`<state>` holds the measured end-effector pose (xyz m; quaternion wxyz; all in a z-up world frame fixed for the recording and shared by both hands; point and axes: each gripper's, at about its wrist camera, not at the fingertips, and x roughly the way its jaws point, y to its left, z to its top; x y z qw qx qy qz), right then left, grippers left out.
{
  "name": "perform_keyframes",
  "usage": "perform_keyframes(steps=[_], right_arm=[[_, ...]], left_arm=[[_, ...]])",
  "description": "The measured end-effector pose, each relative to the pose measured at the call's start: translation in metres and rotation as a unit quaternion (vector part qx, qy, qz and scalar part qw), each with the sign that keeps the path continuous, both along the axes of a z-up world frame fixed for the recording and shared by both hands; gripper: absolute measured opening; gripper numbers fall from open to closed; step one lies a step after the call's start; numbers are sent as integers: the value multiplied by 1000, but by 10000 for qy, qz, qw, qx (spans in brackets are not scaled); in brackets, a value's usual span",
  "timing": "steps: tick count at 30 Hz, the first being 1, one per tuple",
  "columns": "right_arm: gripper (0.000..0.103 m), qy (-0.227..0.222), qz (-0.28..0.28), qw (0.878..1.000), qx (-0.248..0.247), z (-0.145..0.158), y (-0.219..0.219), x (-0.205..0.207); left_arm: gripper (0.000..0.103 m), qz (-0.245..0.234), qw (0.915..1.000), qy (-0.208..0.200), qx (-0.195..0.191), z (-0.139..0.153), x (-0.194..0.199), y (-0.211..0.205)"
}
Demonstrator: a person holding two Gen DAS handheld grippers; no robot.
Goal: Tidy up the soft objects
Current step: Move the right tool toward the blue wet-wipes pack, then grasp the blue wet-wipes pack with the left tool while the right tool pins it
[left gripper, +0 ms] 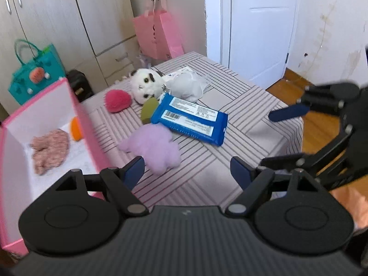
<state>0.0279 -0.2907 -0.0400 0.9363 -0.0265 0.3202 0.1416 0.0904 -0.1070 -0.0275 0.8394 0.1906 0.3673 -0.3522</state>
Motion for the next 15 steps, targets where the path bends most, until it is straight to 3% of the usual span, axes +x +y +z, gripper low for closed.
perform_keyframes(steps=[6, 12, 15], right_arm=[[75, -154, -339, 9978, -541, -40, 5, 26], [75, -19, -520, 9986, -90, -55, 3, 53], [75, -88, -599, 9981, -139, -59, 6, 57]], left_arm=[[78, 161, 9998, -15, -138, -23, 38, -28], [78, 653, 9978, 62, -64, -41, 76, -55], [78, 705, 9975, 14, -28, -51, 86, -66]])
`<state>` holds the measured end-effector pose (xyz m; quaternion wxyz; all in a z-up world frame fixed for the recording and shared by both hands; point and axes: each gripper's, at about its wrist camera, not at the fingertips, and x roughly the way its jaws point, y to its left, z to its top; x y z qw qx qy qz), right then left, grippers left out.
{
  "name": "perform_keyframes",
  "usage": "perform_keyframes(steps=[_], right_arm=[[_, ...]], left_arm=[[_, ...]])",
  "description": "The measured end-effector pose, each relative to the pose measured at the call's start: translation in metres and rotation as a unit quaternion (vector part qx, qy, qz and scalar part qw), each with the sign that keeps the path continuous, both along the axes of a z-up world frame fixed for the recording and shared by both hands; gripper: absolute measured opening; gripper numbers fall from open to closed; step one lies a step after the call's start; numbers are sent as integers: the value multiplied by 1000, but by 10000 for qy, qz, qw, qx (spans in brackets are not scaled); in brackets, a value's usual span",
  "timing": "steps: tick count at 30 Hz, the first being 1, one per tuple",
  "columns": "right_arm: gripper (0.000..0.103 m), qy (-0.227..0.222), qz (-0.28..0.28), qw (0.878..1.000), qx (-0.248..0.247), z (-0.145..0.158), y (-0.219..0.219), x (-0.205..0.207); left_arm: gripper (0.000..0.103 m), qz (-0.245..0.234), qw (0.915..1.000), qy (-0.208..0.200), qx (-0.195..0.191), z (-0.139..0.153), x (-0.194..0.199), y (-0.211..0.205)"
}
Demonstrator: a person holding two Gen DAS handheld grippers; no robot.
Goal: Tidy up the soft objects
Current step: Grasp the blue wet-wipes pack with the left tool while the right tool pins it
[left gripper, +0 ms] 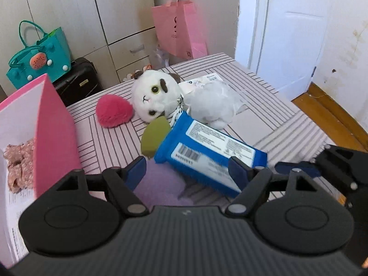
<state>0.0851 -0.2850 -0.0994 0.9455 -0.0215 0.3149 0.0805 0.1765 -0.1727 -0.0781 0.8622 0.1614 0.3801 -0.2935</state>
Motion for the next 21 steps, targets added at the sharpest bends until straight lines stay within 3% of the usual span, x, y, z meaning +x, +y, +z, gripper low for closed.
perform_keyframes(steps=[5, 7, 10, 12, 15, 19, 21], right_arm=[[75, -9, -163, 9998, -107, -5, 0, 9], [75, 48, -209, 9998, -23, -7, -1, 12], [76, 73, -259, 9996, 90, -11, -2, 14], [76, 55, -302, 9994, 183, -12, -3, 14], [76, 9, -400, 9990, 221, -13, -4, 12], [71, -38, -515, 9973, 522, -11, -11, 5], [62, -35, -590, 9959, 683, -10, -16, 3]], left_arm=[[77, 276, 9996, -18, -13, -18, 19, -8], [73, 260, 9996, 35, -93, -23, 24, -8], [60, 329, 9992, -56, -210, -24, 26, -5], [41, 348, 9990, -163, -239, -22, 25, -2], [29, 185, 9992, -247, -244, -20, 24, -1], [22, -81, 9997, -121, -210, -21, 18, 0], [20, -182, 9996, 13, -200, -23, 14, 0]])
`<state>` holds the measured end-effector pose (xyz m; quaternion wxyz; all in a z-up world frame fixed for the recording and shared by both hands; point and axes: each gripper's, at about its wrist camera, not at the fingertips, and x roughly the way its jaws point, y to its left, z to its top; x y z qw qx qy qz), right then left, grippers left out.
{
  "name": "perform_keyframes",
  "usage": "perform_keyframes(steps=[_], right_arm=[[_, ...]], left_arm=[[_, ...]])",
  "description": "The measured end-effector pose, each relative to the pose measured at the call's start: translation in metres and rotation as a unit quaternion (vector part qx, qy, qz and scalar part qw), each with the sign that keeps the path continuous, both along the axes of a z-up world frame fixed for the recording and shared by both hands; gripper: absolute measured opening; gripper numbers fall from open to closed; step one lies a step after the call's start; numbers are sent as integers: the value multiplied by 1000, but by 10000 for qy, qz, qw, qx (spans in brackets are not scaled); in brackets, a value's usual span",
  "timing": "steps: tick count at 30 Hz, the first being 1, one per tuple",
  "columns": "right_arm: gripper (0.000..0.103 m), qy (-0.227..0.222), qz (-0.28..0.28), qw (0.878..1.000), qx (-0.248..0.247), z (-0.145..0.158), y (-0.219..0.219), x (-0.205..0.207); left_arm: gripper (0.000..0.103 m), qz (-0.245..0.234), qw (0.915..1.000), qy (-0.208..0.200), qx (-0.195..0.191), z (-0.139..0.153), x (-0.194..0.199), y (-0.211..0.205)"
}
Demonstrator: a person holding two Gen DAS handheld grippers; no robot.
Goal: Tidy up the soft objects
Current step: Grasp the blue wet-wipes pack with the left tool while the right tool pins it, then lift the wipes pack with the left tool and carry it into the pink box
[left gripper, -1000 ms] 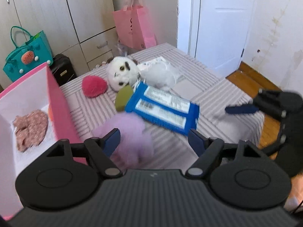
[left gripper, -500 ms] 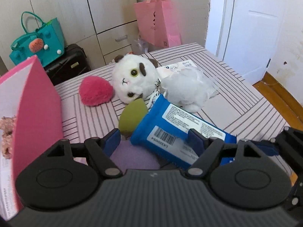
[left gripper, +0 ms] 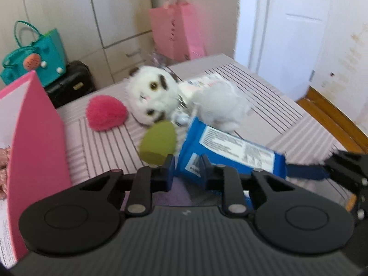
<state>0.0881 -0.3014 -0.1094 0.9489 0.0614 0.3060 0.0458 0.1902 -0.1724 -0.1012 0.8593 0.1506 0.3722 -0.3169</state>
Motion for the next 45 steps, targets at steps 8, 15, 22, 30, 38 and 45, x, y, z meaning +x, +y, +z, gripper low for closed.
perform_keyframes(steps=[8, 15, 22, 30, 38, 45], right_arm=[[28, -114, 42, 9997, -223, -3, -9, -7], [20, -154, 192, 9992, -311, -3, -18, -14], [23, -103, 363, 9980, -504, -2, -25, -15], [50, -141, 220, 9977, -629, -3, -24, -13], [67, -108, 91, 9990, -431, -5, -33, 2], [62, -208, 213, 9987, -419, -8, -26, 9]], left_arm=[[17, -129, 9991, 390, -87, -3, -7, 3], [23, -157, 9985, 517, -112, -3, 7, -2], [32, -265, 9963, 774, -250, -6, 22, -11], [51, -282, 9970, 632, -342, -1, 27, -15], [50, -238, 9972, 660, -251, -11, 24, -23], [46, -183, 9911, 1155, -630, -17, 32, -21]])
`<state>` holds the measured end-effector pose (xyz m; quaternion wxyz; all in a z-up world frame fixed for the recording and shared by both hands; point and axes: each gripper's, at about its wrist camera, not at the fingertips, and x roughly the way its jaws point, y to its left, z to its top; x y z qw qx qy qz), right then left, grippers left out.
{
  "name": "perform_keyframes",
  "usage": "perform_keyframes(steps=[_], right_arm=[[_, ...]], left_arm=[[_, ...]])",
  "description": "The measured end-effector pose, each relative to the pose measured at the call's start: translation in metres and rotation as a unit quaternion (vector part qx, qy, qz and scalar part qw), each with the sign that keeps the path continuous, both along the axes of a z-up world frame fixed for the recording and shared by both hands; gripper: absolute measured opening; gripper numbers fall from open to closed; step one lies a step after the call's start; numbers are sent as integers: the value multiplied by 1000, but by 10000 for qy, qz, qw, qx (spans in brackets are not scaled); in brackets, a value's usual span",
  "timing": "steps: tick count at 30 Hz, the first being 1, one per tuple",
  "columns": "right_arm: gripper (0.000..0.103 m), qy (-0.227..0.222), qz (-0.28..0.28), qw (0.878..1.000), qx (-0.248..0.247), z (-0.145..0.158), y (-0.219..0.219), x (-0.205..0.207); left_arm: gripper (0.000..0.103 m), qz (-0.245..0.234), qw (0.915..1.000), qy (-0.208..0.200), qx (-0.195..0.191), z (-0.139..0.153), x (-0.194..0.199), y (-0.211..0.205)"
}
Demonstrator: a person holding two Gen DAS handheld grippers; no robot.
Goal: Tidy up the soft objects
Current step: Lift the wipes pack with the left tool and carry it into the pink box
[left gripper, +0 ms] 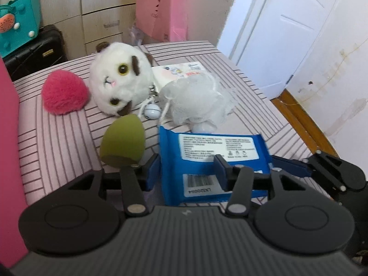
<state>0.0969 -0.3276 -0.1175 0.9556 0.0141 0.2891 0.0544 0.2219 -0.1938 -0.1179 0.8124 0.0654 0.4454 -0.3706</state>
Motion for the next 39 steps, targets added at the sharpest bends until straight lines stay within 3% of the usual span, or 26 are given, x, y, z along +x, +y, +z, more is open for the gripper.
perform_keyframes(steps=[7, 15, 31, 39], right_arm=[[54, -228, -154, 9996, 72, -4, 6, -3], [50, -214, -204, 9991, 315, 4, 5, -10], [49, 127, 486, 9987, 11, 32, 29, -43], [50, 335, 767, 9965, -8, 19, 28, -41]], left_arm=[[39, 23, 9989, -465, -44, -1, -22, -3], [39, -50, 9989, -463, 4, 4, -36, -1], [39, -30, 9998, -1, 186, 27, -77, 36], [39, 132, 9994, 279, 159, 10, -76, 47]])
